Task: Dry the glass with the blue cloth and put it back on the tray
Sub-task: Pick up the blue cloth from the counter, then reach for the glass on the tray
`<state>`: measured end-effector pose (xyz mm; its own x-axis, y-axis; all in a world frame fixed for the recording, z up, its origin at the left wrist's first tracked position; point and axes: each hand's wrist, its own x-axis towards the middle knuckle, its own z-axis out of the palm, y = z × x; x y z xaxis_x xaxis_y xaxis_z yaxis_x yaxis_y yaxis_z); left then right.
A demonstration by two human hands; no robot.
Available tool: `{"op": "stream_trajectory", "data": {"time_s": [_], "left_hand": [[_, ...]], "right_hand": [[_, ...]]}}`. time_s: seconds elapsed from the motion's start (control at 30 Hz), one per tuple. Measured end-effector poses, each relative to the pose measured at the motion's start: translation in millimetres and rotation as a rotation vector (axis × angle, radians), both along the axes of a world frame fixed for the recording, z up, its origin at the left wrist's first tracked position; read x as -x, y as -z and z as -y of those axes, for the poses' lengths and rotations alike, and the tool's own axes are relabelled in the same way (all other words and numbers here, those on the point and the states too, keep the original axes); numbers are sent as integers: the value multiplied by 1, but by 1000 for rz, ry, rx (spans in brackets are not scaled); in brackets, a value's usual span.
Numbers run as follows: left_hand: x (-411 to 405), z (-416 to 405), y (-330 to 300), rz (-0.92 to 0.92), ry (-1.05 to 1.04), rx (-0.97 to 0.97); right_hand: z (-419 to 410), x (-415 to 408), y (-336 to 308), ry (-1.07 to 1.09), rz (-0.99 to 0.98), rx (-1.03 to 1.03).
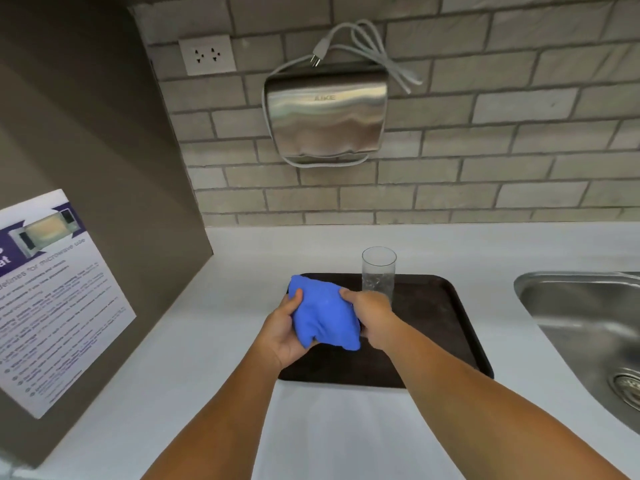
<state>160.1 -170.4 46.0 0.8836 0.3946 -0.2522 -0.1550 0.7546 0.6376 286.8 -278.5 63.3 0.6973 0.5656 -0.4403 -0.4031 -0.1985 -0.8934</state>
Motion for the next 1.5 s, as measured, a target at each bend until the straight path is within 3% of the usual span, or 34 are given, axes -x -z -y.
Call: {"op": "stream_trajectory", "data": {"time_s": [0.13,0.2,0.6,1.13,1.4,1.5], "left_hand": [[-15,16,-3,-67,-87,-37],[-20,20,-6,-83,-131,-77],[-41,19,-8,-295,-338,-324],[-54,-8,-14,-387,-325,-408],[-56,-6,-20,-362,-317,-456],[-55,-2,-33,-316,-348,-474]], "right_hand": [[40,-37,15,130,428,236],[55,-62,29,143,488,273],[21,-131,65,-187,442,27],[3,-122,59,-104,444,80],[15,-102,30,-56,299,-111],[26,-93,11,-101,162,-232]]}}
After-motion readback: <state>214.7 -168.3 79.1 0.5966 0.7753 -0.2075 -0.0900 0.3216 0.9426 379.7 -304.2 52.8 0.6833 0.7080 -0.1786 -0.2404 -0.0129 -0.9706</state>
